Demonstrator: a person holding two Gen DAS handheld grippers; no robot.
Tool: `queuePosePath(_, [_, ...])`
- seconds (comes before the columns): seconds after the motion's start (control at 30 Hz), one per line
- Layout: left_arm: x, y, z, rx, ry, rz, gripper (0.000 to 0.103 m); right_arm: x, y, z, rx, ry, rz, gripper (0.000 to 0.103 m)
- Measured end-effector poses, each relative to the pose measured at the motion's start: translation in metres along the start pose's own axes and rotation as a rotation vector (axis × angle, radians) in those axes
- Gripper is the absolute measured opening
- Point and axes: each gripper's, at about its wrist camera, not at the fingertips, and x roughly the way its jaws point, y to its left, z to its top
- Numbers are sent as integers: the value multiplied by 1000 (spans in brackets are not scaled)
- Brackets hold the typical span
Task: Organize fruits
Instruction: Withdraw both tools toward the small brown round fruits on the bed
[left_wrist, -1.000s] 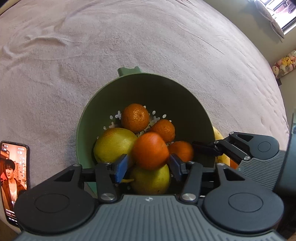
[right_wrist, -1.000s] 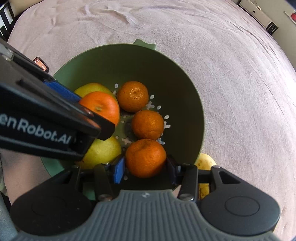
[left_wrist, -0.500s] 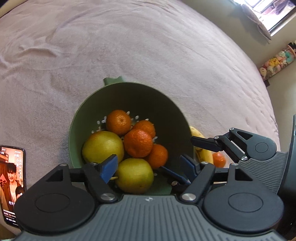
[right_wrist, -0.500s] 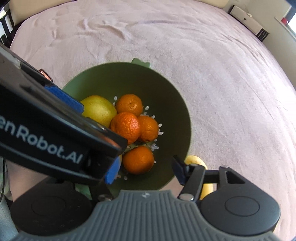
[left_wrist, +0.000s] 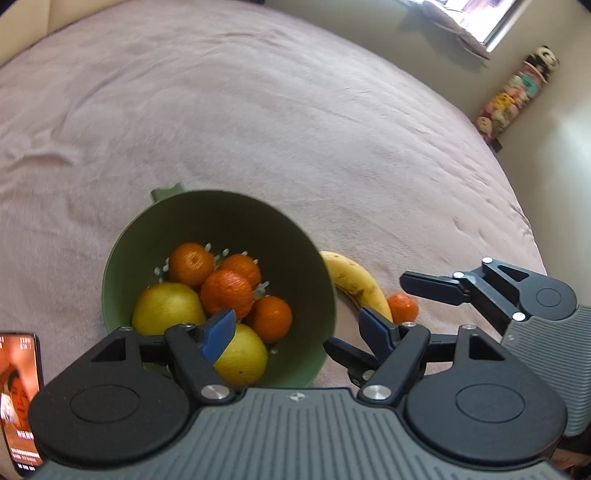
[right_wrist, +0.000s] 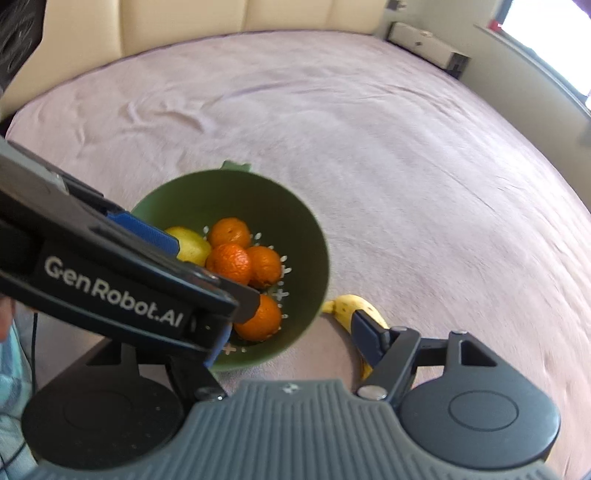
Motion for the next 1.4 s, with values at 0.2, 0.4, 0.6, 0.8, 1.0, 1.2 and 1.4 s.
queuePosePath(0.2, [-6,-23,-10,84,-17,-51,89,-19,-17,-25,141,-30,-44,77])
queuePosePath(0.4, [-7,-48,-24,175,-10,-89,89,-43,-31,-62,285,-23,-92,77])
queuePosePath(0.6, [-5,-69,-43,233,-18,-113,89,-54,-40,-101,392,-6,-179,77])
queuePosePath(0.8, [-4,-82,-62,277,-49,-130,89,-63,-38,-135,431,5,-258,78])
queuePosePath(1.0, [4,-90,-96,353,-25,-127,83,-61,-39,-162,486,26,-295,78])
queuePosePath(1.2, [17,-81,-117,335,-24,-77,76,-55,-38,-175,459,53,-340,72])
queuePosePath(1.4, [29,-84,-132,389,-74,-32,65,-48,-43,-176,469,40,-353,67])
